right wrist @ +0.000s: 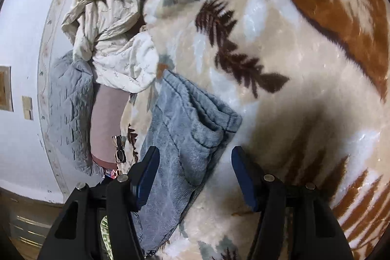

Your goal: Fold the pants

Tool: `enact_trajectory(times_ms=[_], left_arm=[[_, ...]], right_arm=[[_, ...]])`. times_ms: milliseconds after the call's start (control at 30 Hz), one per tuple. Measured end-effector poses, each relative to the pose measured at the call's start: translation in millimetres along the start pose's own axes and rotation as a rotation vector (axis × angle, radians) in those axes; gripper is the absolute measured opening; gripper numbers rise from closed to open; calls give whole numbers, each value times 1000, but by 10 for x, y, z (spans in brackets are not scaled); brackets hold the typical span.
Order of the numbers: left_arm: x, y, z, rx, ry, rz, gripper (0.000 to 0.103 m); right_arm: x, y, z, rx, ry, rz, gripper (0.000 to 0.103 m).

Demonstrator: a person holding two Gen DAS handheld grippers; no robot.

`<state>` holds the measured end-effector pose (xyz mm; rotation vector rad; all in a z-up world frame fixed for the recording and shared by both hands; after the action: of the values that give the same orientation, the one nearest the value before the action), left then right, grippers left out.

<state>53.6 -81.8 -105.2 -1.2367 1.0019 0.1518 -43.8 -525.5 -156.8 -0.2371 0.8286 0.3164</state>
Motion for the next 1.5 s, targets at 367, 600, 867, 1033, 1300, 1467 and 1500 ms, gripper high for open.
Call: enact_trajectory(times_ms=[367,600,867,1033,1300,1467,1500], left_arm=[[796,-1380,-1286,271,271,121,103],[1519,-1823,-2030,373,391,218,103],[2236,-1916,-2722,504,492,333,80],[2491,-1871,-2829,496,558,415,50],[2586,-1819,-2973,554,627,460,53],[2586,-1947,-2873,488,647,435,53],[2594,-1926,-2885,504,645,440,53]], right_arm=[[93,-105,-59,67,-40,5,63],[157,-141,16,69,-34,61,68],[166,-201,-77,113,-146,150,68],[156,-183,-41,82,-139,138,68],[144,-184,-37,72,-133,104,68],[147,-164,12,31,-109,84,66],[150,-162,19,22,-102,79,62]])
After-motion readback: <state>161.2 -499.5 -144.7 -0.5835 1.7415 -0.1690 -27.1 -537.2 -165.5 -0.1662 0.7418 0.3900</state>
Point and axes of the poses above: each gripper's, at about its wrist camera, not at the fingertips, and x roughly the way its jaws point, z to its left, y to its underside, the point moved 5 cm from there along x, roughly the way its jaws point, and after that the axes turned 11 degrees about y, right-handed, at the moved point
